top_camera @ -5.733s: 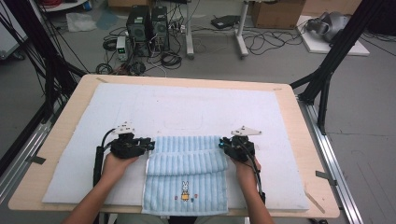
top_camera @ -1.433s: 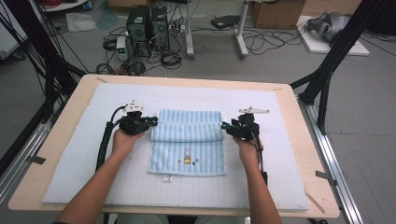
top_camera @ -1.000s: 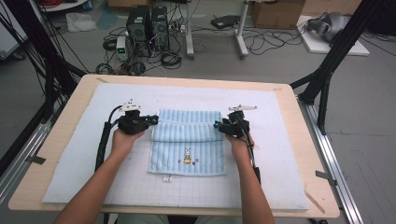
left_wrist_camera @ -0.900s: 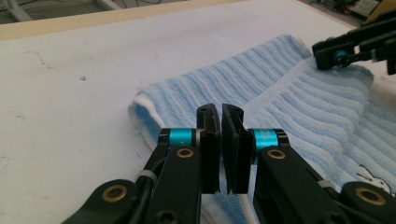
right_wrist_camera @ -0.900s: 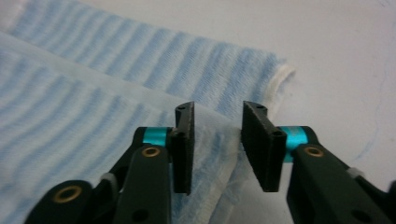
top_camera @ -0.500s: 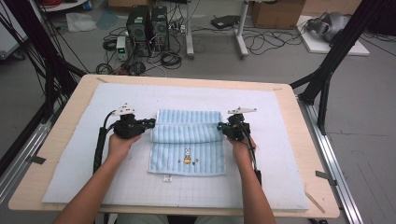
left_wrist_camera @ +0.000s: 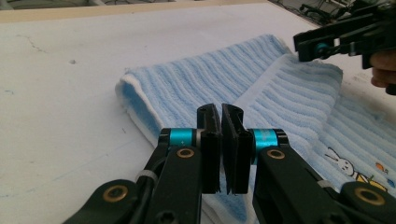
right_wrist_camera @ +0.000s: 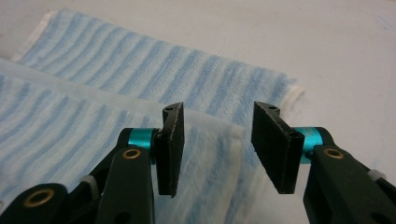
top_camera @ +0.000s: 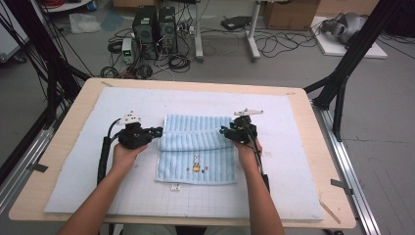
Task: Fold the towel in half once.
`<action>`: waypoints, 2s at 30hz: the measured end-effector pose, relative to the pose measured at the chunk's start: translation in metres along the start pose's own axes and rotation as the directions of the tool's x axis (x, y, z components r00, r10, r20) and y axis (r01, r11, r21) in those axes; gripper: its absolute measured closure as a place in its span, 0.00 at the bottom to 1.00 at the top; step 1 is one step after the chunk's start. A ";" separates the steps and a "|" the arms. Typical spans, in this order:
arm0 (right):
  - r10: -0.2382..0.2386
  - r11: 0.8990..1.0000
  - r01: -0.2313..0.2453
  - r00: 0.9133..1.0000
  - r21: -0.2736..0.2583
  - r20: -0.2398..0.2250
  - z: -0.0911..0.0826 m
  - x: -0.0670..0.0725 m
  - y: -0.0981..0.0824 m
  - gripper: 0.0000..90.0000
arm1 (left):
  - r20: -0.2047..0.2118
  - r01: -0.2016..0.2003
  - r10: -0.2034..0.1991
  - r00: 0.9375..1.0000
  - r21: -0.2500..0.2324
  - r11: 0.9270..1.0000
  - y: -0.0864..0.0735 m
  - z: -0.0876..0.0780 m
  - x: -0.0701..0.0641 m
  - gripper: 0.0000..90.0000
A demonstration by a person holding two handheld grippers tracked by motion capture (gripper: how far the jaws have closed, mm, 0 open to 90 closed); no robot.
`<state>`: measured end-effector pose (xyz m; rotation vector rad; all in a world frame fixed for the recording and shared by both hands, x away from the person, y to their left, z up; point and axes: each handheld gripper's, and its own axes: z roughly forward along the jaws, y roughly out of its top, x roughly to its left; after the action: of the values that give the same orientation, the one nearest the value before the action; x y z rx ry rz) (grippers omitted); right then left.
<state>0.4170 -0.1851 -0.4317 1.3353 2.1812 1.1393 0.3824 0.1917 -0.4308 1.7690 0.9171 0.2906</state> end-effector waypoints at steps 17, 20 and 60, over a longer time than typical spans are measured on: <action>-0.039 0.999 0.039 0.998 0.001 -0.040 -0.016 0.007 -0.007 0.91 | 0.017 0.004 -0.004 1.000 -0.006 1.000 -0.002 -0.011 -0.006 0.95; -0.052 0.999 0.051 0.997 -0.014 -0.052 -0.027 0.010 -0.012 0.91 | 0.025 -0.008 0.008 1.000 -0.009 1.000 -0.003 -0.016 -0.012 0.95; -0.127 0.989 0.116 0.984 -0.093 -0.125 -0.116 0.049 -0.088 0.91 | 0.139 -0.066 0.058 0.989 0.055 0.996 -0.053 -0.065 -0.062 0.95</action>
<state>0.2674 -0.2164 -0.4221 1.1046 2.2423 1.2893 0.2783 0.2008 -0.4375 1.8506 0.7804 0.1802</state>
